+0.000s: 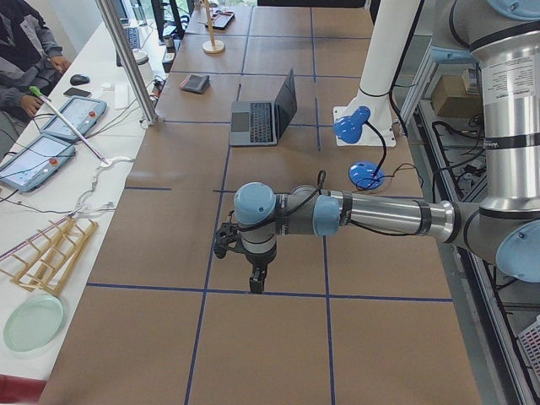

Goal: Close laptop

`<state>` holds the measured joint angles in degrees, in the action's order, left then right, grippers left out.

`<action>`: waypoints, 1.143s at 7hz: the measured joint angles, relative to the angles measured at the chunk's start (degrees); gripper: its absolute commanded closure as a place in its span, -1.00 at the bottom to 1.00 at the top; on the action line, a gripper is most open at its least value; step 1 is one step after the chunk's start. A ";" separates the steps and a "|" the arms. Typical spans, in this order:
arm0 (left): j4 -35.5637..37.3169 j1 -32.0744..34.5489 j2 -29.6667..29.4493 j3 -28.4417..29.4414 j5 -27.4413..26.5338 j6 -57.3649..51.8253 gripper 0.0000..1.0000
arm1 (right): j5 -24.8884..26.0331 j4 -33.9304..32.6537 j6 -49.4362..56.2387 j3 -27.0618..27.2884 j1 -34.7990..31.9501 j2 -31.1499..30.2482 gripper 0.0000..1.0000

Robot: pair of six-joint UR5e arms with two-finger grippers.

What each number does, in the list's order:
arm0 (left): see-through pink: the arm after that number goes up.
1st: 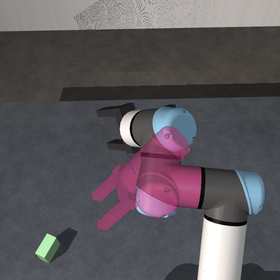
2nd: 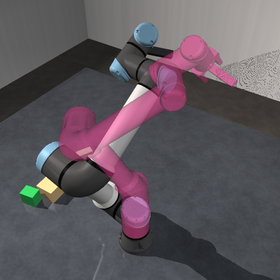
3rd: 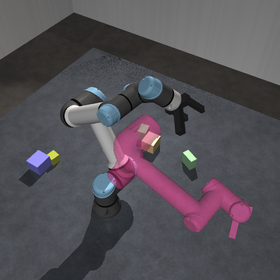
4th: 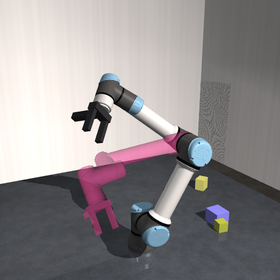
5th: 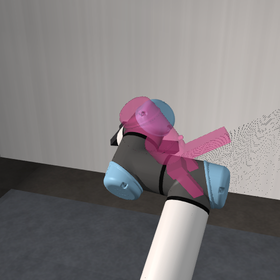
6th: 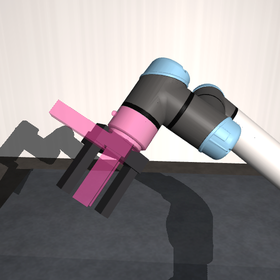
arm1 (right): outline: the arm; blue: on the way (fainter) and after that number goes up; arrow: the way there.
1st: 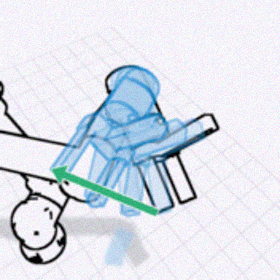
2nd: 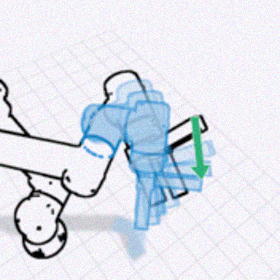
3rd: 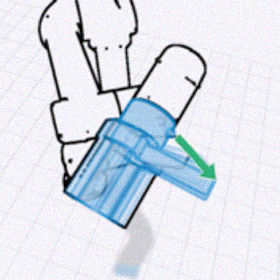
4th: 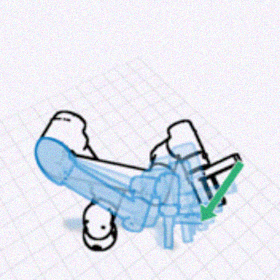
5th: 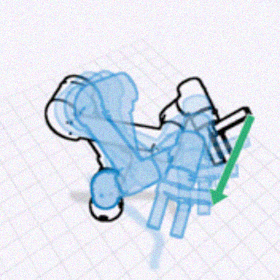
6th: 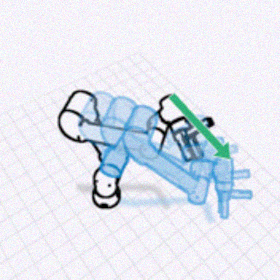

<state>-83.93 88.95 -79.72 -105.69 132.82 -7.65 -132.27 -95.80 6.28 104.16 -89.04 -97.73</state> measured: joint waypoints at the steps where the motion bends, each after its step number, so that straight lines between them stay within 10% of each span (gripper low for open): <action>1: 0.15 0.00 0.00 -0.24 -0.01 0.00 -0.99 | 0.00 0.02 0.07 0.12 0.00 0.00 -1.00; 8: -7.21 -1.70 -7.64 -1.74 1.86 7.31 -0.99 | -9.07 3.47 -7.60 4.92 1.21 0.59 -0.97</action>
<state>-91.14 87.24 -87.37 -107.43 134.68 -0.34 -141.34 -92.33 -1.32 109.08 -87.82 -97.15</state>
